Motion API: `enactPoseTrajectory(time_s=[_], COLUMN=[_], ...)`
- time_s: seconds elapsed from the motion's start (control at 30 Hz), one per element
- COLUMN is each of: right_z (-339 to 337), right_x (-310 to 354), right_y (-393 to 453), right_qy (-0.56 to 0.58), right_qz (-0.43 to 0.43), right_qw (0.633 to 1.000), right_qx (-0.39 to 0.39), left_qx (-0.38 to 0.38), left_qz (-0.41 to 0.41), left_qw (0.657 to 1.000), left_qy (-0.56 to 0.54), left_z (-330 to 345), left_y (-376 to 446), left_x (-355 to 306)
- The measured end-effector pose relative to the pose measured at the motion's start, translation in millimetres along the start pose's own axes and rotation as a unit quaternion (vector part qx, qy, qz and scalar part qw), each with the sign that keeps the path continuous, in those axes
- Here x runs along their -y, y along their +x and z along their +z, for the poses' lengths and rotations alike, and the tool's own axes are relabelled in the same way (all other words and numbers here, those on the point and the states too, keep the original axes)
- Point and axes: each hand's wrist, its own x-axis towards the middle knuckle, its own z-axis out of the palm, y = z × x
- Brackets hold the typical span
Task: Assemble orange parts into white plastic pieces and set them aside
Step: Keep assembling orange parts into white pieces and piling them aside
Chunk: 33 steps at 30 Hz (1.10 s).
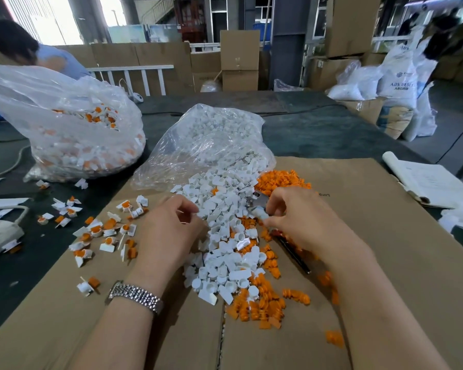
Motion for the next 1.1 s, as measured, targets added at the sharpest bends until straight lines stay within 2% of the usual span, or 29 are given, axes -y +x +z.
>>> enactPoseTrajectory(time_s=[0.1,0.17,0.43,0.5,0.6,0.7,0.87,0.93,1.03,1.1], right_z=[-7,-6,8,8,5,0,-2,-2,-2,-2], right_x=[-2,-1,14,13,8,6,12,16,21,23], right_y=[-6,-8,-10,-9,-8,-5,-3,-4,-7,-8], right_qy=[0.015,-0.017,-0.097,-0.095,-0.068,-0.009,0.166,0.255,0.399,0.436], right_qz=[-0.046,-0.066,-0.082,-0.090,-0.099,-0.091,-0.085,-0.078,-0.065,-0.069], right_qw=[0.993,0.989,0.986,0.987,0.989,0.995,0.982,0.963,0.914,0.897], right_qx=[0.106,0.135,0.103,0.097,0.084,0.047,-0.026,-0.039,-0.027,-0.028], left_qx=[0.033,0.044,0.086,0.120,0.175,0.201,0.218,0.243,0.257,0.255], left_qz=[-0.028,-0.029,-0.082,-0.111,-0.151,-0.159,-0.157,-0.146,-0.134,-0.130], left_qw=[0.996,0.994,0.965,0.947,0.899,0.849,0.807,0.793,0.791,0.788], left_qy=[-0.075,-0.098,-0.233,-0.278,-0.372,-0.462,-0.526,-0.539,-0.539,-0.545], left_z=[-1,-2,-4,-6,-9,-9,-8,-8,-6,-5], left_y=[-1,-1,-5,-4,-2,0,0,0,-1,-2], left_x=[-3,-3,-8,-7,-6,-7,-7,-7,-8,-10])
